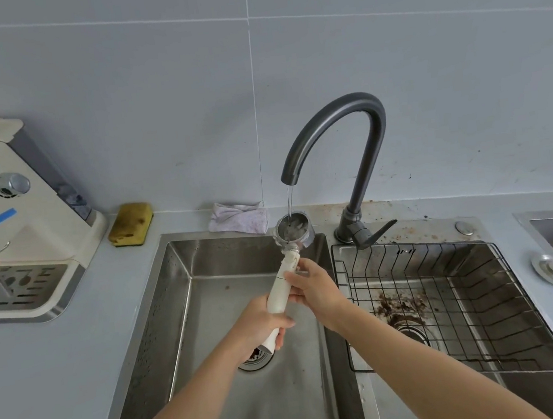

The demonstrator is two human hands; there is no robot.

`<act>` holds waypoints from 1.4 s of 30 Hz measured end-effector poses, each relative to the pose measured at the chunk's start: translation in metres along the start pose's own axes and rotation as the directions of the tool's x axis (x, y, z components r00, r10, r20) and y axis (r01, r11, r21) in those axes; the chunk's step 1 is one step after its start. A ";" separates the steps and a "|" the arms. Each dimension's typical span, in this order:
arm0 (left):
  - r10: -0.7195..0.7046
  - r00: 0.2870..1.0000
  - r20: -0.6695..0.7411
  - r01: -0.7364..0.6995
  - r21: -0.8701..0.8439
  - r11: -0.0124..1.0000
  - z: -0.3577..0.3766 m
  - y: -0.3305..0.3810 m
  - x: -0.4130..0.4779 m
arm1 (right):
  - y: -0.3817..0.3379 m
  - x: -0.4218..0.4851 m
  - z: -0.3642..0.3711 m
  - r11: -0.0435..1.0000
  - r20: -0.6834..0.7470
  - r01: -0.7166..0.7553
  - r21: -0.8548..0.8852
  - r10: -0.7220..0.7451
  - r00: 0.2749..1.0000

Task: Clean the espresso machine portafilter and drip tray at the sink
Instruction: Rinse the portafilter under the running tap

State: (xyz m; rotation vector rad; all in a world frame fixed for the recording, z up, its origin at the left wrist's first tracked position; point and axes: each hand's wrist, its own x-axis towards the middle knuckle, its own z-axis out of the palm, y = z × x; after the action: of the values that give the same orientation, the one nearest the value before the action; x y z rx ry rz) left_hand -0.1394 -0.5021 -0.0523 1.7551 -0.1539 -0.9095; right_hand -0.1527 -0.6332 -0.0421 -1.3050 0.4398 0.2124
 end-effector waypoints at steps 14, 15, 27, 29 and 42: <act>0.043 0.984 -0.174 0.005 0.270 0.963 -0.009 -0.002 0.018 | -0.001 0.011 0.006 0.995 0.034 0.041 0.093 -0.044 0.998; 0.042 0.981 -0.190 0.015 0.293 0.956 -0.010 -0.002 0.018 | 0.000 0.012 0.008 0.994 0.037 0.032 0.102 -0.036 0.999; 0.006 0.946 -0.324 0.172 0.517 0.839 -0.030 -0.002 0.005 | 0.009 0.019 0.034 0.943 0.089 -0.101 0.316 0.077 0.993; -0.012 0.948 -0.318 0.192 0.542 0.819 -0.033 0.000 0.003 | 0.011 0.020 0.036 0.941 0.101 -0.118 0.318 0.090 0.991; -0.234 0.962 -0.141 0.271 0.393 0.879 -0.042 0.014 0.000 | 0.018 0.018 0.036 0.919 0.081 -0.242 0.312 0.228 0.970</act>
State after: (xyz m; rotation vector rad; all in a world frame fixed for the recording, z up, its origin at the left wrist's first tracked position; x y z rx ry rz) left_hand -0.1082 -0.4755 -0.0356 2.2441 -0.0584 -1.0377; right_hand -0.1368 -0.5952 -0.0590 -0.9255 0.5701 0.3545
